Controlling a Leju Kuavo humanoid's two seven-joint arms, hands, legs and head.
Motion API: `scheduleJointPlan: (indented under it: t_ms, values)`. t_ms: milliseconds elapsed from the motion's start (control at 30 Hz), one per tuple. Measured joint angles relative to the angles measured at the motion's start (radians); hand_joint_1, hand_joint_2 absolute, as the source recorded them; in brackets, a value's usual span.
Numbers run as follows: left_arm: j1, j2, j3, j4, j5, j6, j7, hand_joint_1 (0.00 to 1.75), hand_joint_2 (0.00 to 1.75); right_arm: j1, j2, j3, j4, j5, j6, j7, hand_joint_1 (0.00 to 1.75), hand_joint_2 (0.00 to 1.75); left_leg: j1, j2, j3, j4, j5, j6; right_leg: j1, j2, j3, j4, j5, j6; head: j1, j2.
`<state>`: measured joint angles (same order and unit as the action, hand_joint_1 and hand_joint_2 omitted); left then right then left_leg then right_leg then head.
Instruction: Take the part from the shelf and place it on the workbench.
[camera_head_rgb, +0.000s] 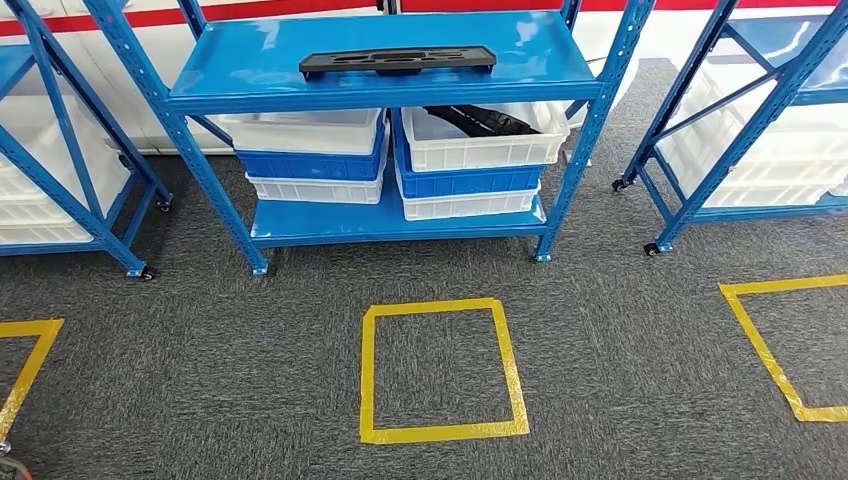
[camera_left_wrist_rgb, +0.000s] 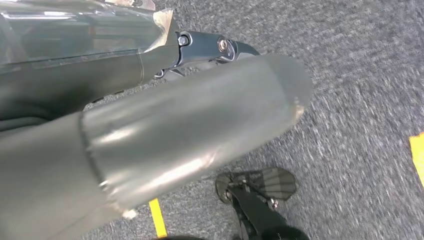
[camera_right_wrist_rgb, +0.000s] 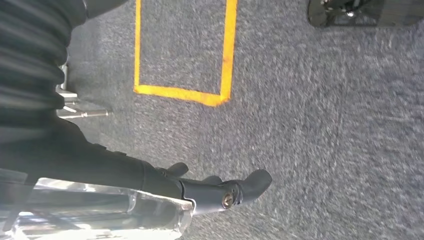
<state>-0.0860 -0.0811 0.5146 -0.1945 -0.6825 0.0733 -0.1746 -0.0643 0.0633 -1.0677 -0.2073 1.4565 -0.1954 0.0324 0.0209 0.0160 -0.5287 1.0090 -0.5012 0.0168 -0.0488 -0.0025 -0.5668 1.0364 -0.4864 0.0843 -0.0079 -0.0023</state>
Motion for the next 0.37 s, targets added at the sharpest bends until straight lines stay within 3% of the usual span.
scheduleJointPlan:
  t_ms: [100, 167, 200, 300, 367]
  values:
    - [-0.001, 0.000, 0.000, 0.000, 0.000, 0.000, -0.001, 0.00, 0.00, 0.000, 0.002, 0.000, 0.000, 0.000, 0.000, 0.000, 0.00, 1.75, 0.003, -0.001, 0.001, 0.005, -0.009, -0.015, 0.006, 0.006, 0.005, -0.002, -0.007, -0.036, -0.004, 0.000]
    - [-0.001, 0.000, 0.000, 0.000, -0.001, 0.002, -0.001, 0.00, 0.00, 0.001, 0.001, 0.000, 0.000, 0.000, 0.000, 0.001, 0.00, 1.75, 0.009, -0.002, -0.011, 0.035, -0.028, -0.021, 0.008, 0.008, 0.009, -0.003, -0.010, -0.050, -0.006, 0.000]
    - [-0.002, 0.000, 0.000, 0.000, -0.002, 0.002, -0.001, 0.00, 0.00, 0.001, 0.002, 0.000, 0.000, 0.000, -0.001, 0.002, 0.00, 1.75, 0.010, -0.004, -0.033, 0.079, -0.051, -0.023, 0.008, 0.009, 0.011, -0.003, -0.011, -0.056, -0.007, 0.000]
    - [-0.001, -0.001, 0.000, 0.000, -0.007, 0.007, 0.000, 0.00, 0.00, 0.002, 0.004, 0.000, 0.000, 0.000, -0.003, 0.003, 0.00, 1.75, 0.009, -0.007, -0.147, 0.270, -0.121, -0.020, 0.018, 0.012, 0.016, -0.003, -0.019, -0.069, -0.009, 0.000]
    - [0.000, -0.001, 0.000, 0.000, -0.009, 0.010, 0.000, 0.00, 0.00, 0.003, 0.005, 0.000, 0.000, 0.000, -0.003, 0.003, 0.00, 1.75, 0.007, -0.008, -0.186, 0.313, -0.112, -0.013, 0.025, 0.014, 0.022, -0.003, -0.024, -0.075, -0.009, 0.000]
